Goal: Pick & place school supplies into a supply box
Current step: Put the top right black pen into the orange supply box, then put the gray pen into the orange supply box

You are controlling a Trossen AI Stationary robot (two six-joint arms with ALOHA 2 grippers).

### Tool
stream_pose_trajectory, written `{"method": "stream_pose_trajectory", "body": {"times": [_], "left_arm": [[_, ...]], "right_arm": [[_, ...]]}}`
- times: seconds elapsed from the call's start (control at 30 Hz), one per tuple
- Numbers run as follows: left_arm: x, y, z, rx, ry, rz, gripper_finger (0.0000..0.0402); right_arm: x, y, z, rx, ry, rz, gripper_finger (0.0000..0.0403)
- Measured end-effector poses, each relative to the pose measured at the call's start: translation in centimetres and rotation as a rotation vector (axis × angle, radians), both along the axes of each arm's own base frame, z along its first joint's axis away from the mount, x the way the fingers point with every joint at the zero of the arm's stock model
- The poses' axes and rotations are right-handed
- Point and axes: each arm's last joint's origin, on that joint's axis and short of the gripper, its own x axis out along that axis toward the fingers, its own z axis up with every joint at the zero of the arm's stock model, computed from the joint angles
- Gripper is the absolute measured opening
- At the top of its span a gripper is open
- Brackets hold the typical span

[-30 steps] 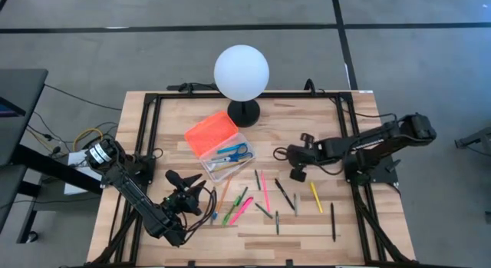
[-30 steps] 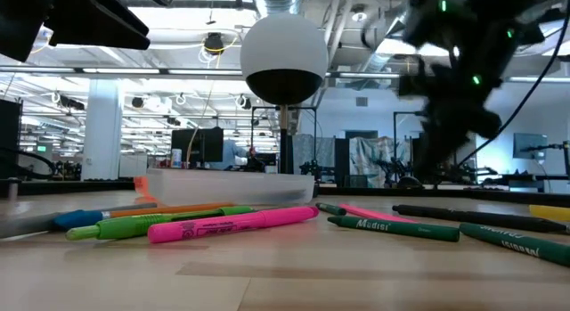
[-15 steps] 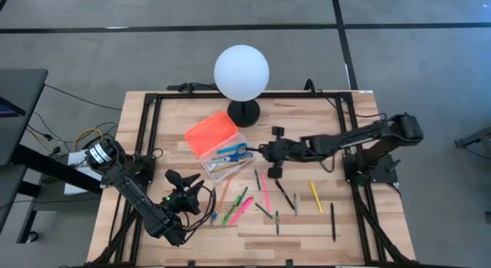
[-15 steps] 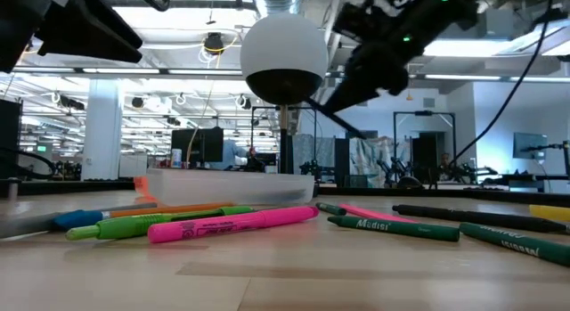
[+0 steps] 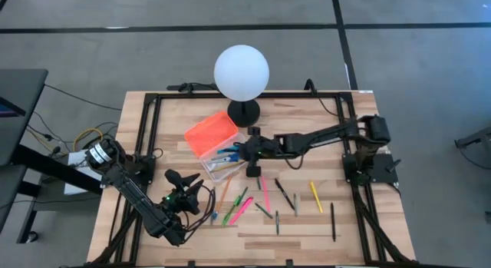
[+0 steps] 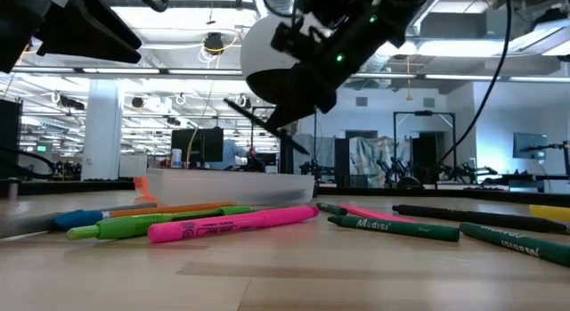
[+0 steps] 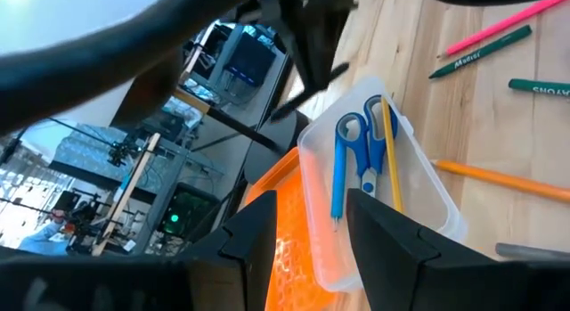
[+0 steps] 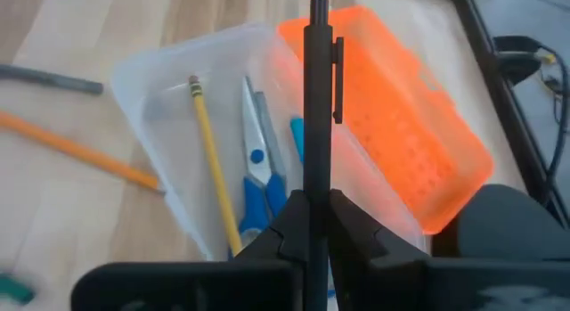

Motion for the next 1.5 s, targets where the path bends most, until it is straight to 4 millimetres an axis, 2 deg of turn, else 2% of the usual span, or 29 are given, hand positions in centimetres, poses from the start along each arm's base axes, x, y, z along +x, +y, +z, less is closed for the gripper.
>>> {"method": "stream_pose_trajectory", "body": {"times": [0.23, 0.53, 0.73, 0.87, 1.13, 1.27, 1.5], "left_arm": [[0.0, 0.0, 0.0, -0.004, 0.005, 0.003, 0.0132], [0.0, 0.0, 0.0, 0.0, -0.001, 0.0, 0.0132], [0.0, 0.0, 0.0, 0.001, -0.001, 0.0, 0.0132], [0.0, 0.0, 0.0, 0.001, -0.001, -0.001, 0.0132], [0.0, 0.0, 0.0, -0.006, -0.009, 0.002, 0.0132], [0.0, 0.0, -0.1, -0.037, -0.032, 0.017, 0.0132], [0.0, -0.2, -0.5, -0.139, 0.022, 0.082, 0.0132]], "right_arm": [[0.7, -1.0, -1.3, 0.008, 0.034, -0.015, 0.0018], [0.8, -1.0, -1.3, -0.002, 0.031, 0.006, 0.0044], [0.8, -0.8, -1.3, 0.086, 0.029, 0.104, 0.0051], [0.9, -0.8, -1.3, 0.079, 0.031, 0.127, 0.0055], [1.0, -0.8, -0.9, 0.077, 0.0, 0.121, 0.0107], [0.4, -0.3, -0.4, 0.049, 0.037, 0.101, 0.0128], [-2.6, 1.4, 1.8, 0.026, 0.183, 0.086, 0.0131]]}}
